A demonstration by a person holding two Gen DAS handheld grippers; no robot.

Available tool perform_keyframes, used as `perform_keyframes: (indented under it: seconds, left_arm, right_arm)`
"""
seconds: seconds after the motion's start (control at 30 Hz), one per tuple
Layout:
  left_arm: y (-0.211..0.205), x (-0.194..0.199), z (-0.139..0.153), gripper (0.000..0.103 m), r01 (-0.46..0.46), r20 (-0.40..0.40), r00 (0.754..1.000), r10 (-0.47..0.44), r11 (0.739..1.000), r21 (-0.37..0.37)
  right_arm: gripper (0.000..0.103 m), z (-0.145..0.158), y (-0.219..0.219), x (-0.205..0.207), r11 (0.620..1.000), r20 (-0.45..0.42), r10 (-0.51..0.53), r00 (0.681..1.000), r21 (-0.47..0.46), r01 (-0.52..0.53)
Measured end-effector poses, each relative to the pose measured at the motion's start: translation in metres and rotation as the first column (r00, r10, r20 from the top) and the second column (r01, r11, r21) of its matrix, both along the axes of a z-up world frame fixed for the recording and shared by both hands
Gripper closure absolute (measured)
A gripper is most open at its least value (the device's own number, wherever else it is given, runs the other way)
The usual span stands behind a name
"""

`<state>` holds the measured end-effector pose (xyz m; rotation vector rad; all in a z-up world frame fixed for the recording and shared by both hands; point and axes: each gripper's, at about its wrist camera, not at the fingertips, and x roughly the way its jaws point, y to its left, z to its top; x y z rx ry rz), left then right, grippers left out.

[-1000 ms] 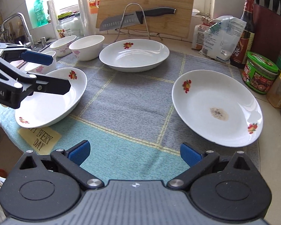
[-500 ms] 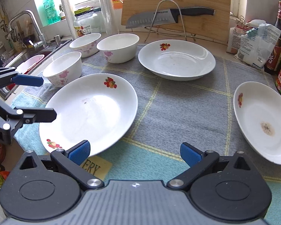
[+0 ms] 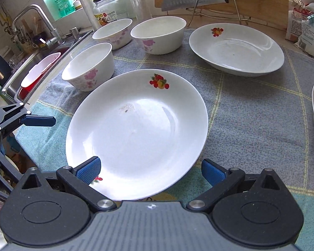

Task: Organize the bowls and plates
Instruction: 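Grip the rim of the large fruit-print plate with the right tool, then lift the fruit-print plate with the right tool and carry it toward the stained plate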

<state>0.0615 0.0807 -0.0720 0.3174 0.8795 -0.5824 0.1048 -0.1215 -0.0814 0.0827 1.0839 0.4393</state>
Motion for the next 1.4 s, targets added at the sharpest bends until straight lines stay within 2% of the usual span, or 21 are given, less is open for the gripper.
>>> perform_keyframes:
  seconds: [0.13, 0.33, 0.5, 0.67, 0.73, 1.07, 1.4]
  left_arm:
    - [-0.002, 0.002, -0.007, 0.006, 0.031, -0.015, 0.999, -0.031, 1.0, -0.001]
    - [-0.004, 0.014, -0.017, 0.006, 0.063, -0.039, 0.997, -0.064, 0.998, -0.021]
    - [-0.006, 0.023, -0.019, 0.006, 0.092, -0.029, 0.995, -0.093, 0.995, -0.039]
    - [-0.008, 0.027, -0.024, 0.001, 0.154, -0.015, 0.988, -0.155, 0.987, -0.051]
    - [-0.01, 0.027, -0.024, 0.0, 0.182, 0.003, 0.983, -0.182, 0.983, -0.021]
    - [-0.001, 0.033, -0.027, 0.0, 0.269, 0.051, 0.962, -0.267, 0.961, -0.057]
    - [0.001, 0.039, -0.028, 0.001, 0.347, 0.072, 0.937, -0.342, 0.935, -0.074]
  right_arm:
    - [0.0, -0.005, 0.001, 0.009, 0.999, -0.046, -0.026, 0.999, 0.032, 0.028]
    - [0.0, -0.006, 0.002, 0.017, 0.995, -0.063, -0.074, 0.995, 0.055, 0.078]
    - [0.0, -0.006, 0.002, 0.018, 0.994, -0.07, -0.088, 0.994, 0.061, 0.092]
    - [0.0, -0.006, 0.004, 0.021, 0.996, -0.07, -0.068, 0.995, 0.05, 0.072]
    - [0.0, -0.006, 0.006, 0.022, 0.997, -0.065, -0.069, 0.995, 0.038, 0.072]
    - [0.0, -0.006, 0.003, 0.031, 0.995, -0.059, -0.087, 0.994, 0.051, 0.09]
    - [0.0, -0.007, -0.002, 0.047, 0.997, -0.057, -0.022, 0.998, 0.067, 0.025]
